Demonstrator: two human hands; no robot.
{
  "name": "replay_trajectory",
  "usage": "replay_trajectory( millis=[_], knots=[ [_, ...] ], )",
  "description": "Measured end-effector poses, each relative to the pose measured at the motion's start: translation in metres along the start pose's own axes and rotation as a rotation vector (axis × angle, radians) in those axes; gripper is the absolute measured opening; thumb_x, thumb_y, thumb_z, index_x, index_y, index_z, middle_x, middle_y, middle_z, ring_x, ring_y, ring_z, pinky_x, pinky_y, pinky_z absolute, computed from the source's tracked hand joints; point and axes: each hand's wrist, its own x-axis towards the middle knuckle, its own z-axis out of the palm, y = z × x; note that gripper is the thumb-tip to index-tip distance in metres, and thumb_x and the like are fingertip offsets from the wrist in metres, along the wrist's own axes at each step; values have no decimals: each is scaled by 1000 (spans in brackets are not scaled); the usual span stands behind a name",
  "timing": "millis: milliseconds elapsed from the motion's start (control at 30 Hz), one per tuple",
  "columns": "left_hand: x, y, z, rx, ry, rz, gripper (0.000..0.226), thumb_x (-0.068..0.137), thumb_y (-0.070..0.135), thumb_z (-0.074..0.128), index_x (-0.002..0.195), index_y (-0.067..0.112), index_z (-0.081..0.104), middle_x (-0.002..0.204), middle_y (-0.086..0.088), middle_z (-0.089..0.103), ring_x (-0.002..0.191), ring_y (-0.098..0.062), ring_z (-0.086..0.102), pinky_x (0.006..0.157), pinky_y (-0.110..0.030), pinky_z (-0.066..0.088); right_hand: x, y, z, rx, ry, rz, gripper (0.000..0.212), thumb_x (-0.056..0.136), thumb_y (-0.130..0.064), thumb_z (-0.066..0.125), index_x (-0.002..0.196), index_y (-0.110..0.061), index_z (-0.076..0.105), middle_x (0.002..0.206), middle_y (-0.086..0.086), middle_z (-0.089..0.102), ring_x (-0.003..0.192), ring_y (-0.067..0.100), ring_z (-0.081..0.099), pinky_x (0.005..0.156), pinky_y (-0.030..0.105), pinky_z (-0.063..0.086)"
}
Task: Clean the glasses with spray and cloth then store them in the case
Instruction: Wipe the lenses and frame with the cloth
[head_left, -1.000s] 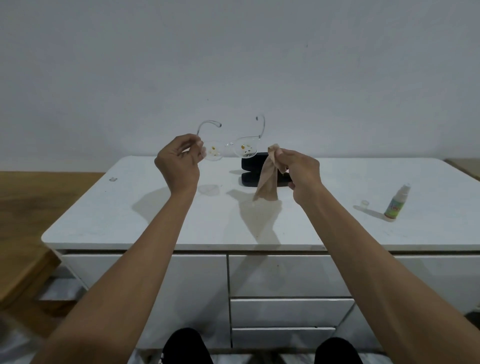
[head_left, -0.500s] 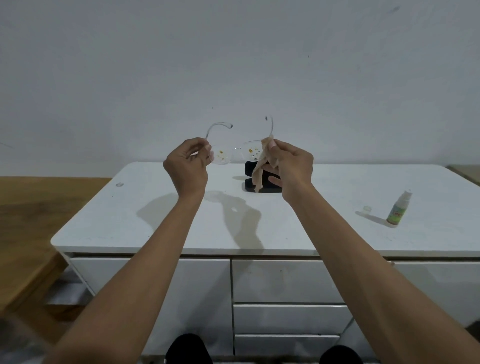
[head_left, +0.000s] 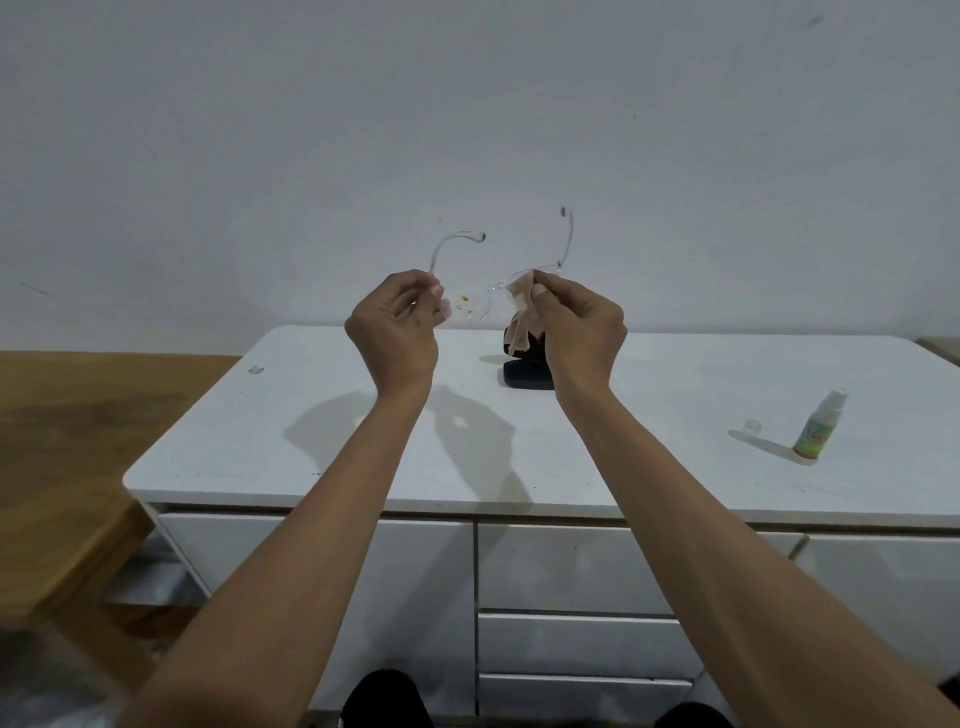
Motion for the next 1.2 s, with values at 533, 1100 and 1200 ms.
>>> replay_trajectory(
  millis=[533, 1100, 1200],
  knots=[
    [-5, 5, 11, -4, 75, -5, 7, 86, -10, 72, 85, -3, 73, 72, -12, 71, 60, -21, 70, 67, -35, 64, 9, 7, 21, 201, 41, 63, 17, 83, -4, 76, 96, -13, 82, 81, -1, 79, 72, 16, 71, 90, 47, 62],
    [-1, 10, 6, 145, -21, 135, 8, 89, -6, 69, 87, 2, 71, 76, -17, 72, 58, -25, 73, 65, -38, 64, 10, 7, 15, 171, 188, -14, 19, 86, -10, 72, 91, -24, 83, 87, -5, 81, 90, 14, 76, 89, 32, 61],
    [-2, 10, 9, 142, 2, 132, 12, 89, -7, 69, 85, 5, 71, 74, -15, 72, 58, -25, 74, 64, -40, 64, 13, 3, 24, 202, 156, -3, 27, 86, -9, 73, 82, -35, 80, 86, -10, 81, 91, 11, 76, 93, 37, 61]
  ],
)
